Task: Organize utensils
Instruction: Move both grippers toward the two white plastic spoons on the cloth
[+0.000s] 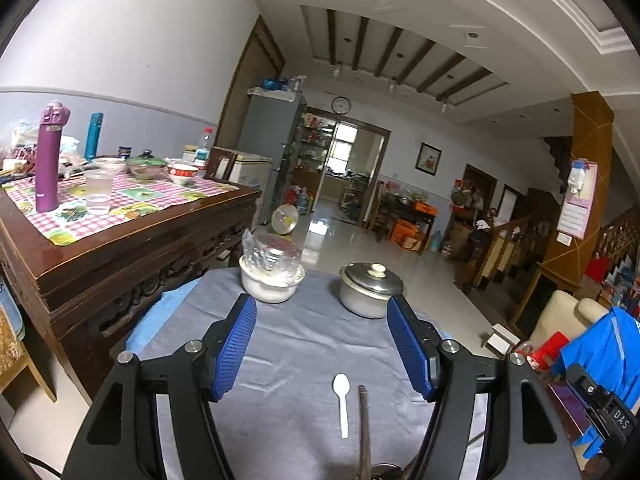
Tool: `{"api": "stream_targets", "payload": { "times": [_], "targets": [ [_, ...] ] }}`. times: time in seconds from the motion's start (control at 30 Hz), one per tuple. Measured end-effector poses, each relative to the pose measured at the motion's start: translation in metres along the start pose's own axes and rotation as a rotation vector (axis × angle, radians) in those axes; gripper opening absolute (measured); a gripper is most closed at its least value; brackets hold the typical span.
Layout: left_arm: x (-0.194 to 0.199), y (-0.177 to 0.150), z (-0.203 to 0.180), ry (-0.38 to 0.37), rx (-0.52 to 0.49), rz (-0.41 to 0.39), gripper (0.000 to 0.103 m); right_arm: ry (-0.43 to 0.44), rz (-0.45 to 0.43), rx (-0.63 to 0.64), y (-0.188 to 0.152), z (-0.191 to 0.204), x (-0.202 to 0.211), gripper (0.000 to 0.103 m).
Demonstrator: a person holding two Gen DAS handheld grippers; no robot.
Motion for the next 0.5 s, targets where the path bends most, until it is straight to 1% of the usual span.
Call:
{"api": "stream_targets", "payload": {
  "times": [0.3, 0.4, 0.5],
  "targets": [
    [-0.028, -0.005, 0.033, 0.079, 0.045, 0.044, 0.069, -0.066, 0.026, -0.061, -0.003, -0.032, -0.017, 0.023],
    [-0.043, -0.011, 0.048, 0.116, 0.063, 0.073, 0.069, -0.093, 0.050, -0.094, -0.008, -0.049, -0.028, 0.023],
    [-0.066, -0.022, 0.067, 0.160, 0.078, 0.124, 0.069, -0.118, 0.081, -0.131, -0.013, -0.067, -0.043, 0.023]
  ]
}}
Point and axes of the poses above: each gripper's, at about its wrist camera, not at the fingertips, and x roughly against the way its jaws point, z to its left, y to its top, the point moved 1 cm from there along -x, roughly the way its jaws point, and after that the axes turned 1 degree about z, right-handed, at the moved point
